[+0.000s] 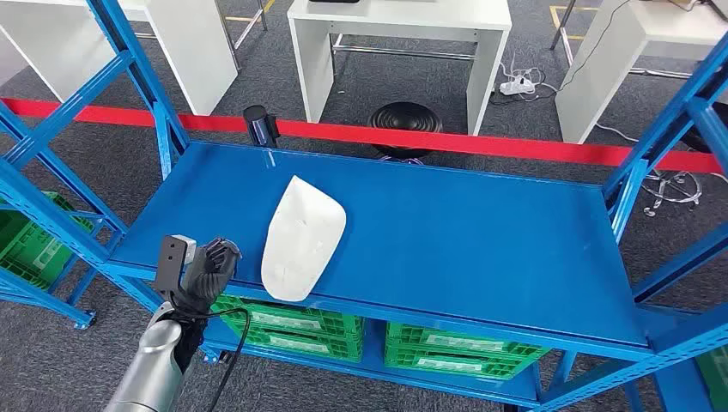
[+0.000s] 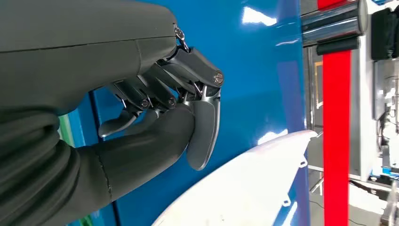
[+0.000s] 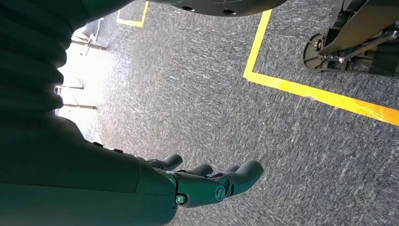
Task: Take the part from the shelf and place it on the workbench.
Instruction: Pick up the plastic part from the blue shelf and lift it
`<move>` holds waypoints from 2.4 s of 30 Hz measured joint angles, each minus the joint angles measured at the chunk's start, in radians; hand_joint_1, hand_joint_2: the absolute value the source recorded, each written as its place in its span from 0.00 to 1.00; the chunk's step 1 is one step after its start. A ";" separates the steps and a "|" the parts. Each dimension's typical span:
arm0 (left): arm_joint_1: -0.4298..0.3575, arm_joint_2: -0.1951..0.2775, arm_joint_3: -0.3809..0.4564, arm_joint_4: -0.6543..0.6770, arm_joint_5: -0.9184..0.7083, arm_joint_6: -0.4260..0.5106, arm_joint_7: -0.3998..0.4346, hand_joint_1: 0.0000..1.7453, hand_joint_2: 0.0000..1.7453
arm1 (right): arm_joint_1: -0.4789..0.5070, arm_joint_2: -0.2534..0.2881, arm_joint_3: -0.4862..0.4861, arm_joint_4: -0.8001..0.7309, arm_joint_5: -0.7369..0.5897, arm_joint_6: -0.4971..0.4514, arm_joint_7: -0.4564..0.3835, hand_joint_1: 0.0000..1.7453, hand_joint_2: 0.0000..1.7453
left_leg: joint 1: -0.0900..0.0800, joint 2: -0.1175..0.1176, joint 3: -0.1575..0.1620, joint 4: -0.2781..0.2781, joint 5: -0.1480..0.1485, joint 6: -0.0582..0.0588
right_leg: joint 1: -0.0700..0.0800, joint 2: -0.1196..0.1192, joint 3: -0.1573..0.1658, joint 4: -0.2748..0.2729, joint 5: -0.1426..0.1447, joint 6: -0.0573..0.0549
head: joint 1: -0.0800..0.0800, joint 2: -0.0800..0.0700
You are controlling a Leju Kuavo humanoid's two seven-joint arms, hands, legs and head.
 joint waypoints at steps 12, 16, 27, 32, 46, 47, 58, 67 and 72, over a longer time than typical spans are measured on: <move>0.001 -0.005 0.000 -0.040 0.028 -0.042 -0.079 0.00 1.00 | 0.000 0.000 0.001 0.000 0.000 0.000 -0.010 0.00 1.00 | 0.000 0.000 0.000 0.000 0.000 0.000 | 0.000 0.000 0.000 0.000 0.000 0.000 | 0.000 0.000; 0.022 -0.005 -0.007 -0.085 -0.025 0.001 -0.163 0.00 1.00 | 0.000 0.000 0.002 0.000 0.000 0.003 -0.013 0.00 1.00 | 0.000 0.000 0.000 0.000 0.000 0.000 | 0.000 0.000 0.000 0.000 0.000 0.000 | 0.000 0.000; 0.121 0.007 -0.100 -0.279 -0.559 0.485 -0.314 0.00 1.00 | -0.001 -0.001 0.016 0.000 0.000 0.020 -0.009 0.00 1.00 | 0.000 0.000 0.000 0.000 -0.001 0.000 | 0.000 0.000 0.000 0.000 -0.001 0.000 | 0.000 0.000; 0.123 0.023 -0.181 -0.255 -0.885 0.741 -0.270 0.00 1.00 | -0.001 -0.001 0.021 0.000 -0.003 0.020 -0.016 0.00 1.00 | 0.000 0.000 0.000 0.000 -0.001 0.000 | 0.000 0.000 0.001 0.000 -0.001 0.000 | 0.000 0.000; 0.126 0.040 -0.289 -0.175 -1.275 0.835 -0.128 0.00 1.00 | -0.001 -0.003 0.033 0.000 -0.003 0.022 -0.025 0.00 1.00 | 0.000 0.000 0.000 0.000 -0.001 0.000 | 0.000 0.000 0.000 0.000 -0.001 0.000 | 0.000 0.000; 0.126 0.040 -0.296 -0.168 -1.281 0.835 -0.125 0.00 1.00 | -0.001 -0.003 0.033 0.000 -0.004 0.022 -0.025 0.00 1.00 | 0.000 0.000 0.000 0.000 -0.001 0.000 | 0.000 0.000 0.000 0.000 -0.001 0.000 | 0.000 0.000; 0.112 0.024 -0.368 -0.114 -1.171 0.816 -0.174 0.00 1.00 | -0.001 -0.004 0.033 0.000 -0.019 0.023 -0.023 0.00 1.00 | 0.000 0.000 0.000 0.000 -0.001 0.000 | 0.000 0.000 0.001 0.000 -0.001 0.000 | 0.000 0.000; 0.063 -0.018 -0.418 -0.057 -1.122 0.827 -0.201 0.00 1.00 | -0.002 -0.004 0.040 0.000 -0.019 0.023 -0.025 0.00 1.00 | 0.000 0.000 0.000 0.000 -0.001 0.000 | 0.000 0.000 0.001 0.000 -0.001 0.000 | 0.000 0.000; 0.030 -0.037 -0.435 -0.019 -1.122 0.830 -0.203 0.00 1.00 | -0.003 -0.004 0.046 0.000 -0.019 0.023 -0.022 0.00 1.00 | 0.000 0.000 0.000 0.000 -0.001 0.000 | 0.000 0.000 0.001 0.000 0.000 0.000 | 0.000 0.000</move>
